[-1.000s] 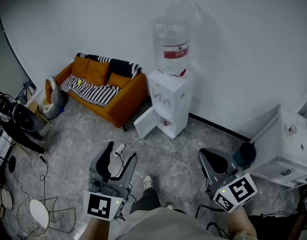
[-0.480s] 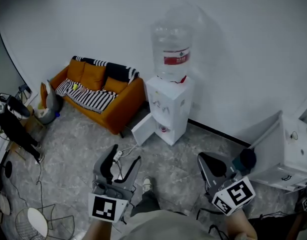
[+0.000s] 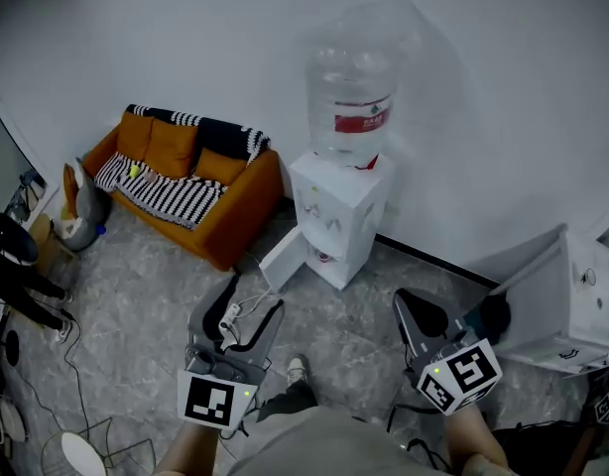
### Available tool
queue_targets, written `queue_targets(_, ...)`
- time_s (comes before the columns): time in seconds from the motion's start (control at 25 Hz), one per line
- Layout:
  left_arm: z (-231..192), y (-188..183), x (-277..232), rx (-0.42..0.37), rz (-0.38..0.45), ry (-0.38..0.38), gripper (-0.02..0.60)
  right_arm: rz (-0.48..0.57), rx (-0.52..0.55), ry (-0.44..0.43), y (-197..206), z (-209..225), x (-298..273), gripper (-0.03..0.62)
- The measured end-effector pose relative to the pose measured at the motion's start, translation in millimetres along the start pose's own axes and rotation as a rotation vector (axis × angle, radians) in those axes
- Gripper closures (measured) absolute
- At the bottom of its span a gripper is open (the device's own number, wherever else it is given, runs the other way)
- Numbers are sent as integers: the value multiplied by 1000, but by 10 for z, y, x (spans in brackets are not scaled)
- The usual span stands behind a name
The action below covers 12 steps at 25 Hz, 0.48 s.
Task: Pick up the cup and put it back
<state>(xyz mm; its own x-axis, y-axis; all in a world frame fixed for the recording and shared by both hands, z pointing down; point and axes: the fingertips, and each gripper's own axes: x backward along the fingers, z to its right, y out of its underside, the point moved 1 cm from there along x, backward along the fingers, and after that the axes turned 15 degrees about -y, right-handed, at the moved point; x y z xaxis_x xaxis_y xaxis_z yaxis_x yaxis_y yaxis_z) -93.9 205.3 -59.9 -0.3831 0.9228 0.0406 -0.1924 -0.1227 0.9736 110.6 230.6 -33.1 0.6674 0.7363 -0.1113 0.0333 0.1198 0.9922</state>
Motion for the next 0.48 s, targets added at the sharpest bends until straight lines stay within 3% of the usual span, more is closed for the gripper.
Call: queue_targets(0.48, -869, 394, -1160, 44, -24, 93, 302, -56, -14, 109, -62, 542, -1212, 591)
